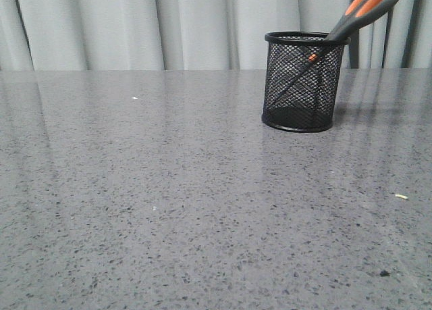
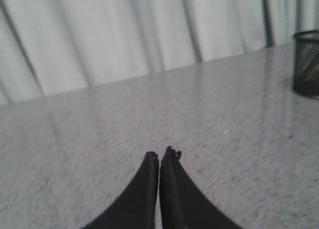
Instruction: Put scissors into bucket
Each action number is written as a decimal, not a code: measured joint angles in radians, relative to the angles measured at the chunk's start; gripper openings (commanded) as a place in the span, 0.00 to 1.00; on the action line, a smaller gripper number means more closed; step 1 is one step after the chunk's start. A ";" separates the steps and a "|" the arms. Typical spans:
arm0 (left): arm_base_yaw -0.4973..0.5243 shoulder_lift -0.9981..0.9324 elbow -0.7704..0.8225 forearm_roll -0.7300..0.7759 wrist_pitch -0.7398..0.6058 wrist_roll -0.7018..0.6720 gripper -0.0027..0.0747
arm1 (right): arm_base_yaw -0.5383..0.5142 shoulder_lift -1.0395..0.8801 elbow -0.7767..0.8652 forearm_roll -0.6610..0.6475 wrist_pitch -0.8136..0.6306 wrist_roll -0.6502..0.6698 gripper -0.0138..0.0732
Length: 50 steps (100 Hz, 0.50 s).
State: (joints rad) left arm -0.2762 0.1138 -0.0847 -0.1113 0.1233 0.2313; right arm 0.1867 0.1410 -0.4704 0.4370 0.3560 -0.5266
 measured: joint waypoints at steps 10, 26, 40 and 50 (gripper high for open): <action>0.080 -0.020 0.048 0.012 0.002 -0.020 0.01 | 0.000 0.000 0.000 0.000 0.000 0.000 0.11; 0.172 -0.098 0.085 0.016 0.035 -0.060 0.01 | 0.000 0.007 0.000 0.000 -0.002 0.000 0.11; 0.215 -0.117 0.085 0.020 0.152 -0.117 0.01 | 0.000 0.000 0.002 0.000 -0.002 0.000 0.11; 0.222 -0.117 0.085 0.020 0.204 -0.131 0.01 | 0.000 0.000 0.002 0.000 -0.002 0.000 0.11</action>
State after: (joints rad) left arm -0.0546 -0.0028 0.0000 -0.0917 0.3276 0.1000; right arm 0.1867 0.1407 -0.4682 0.4370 0.3537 -0.5266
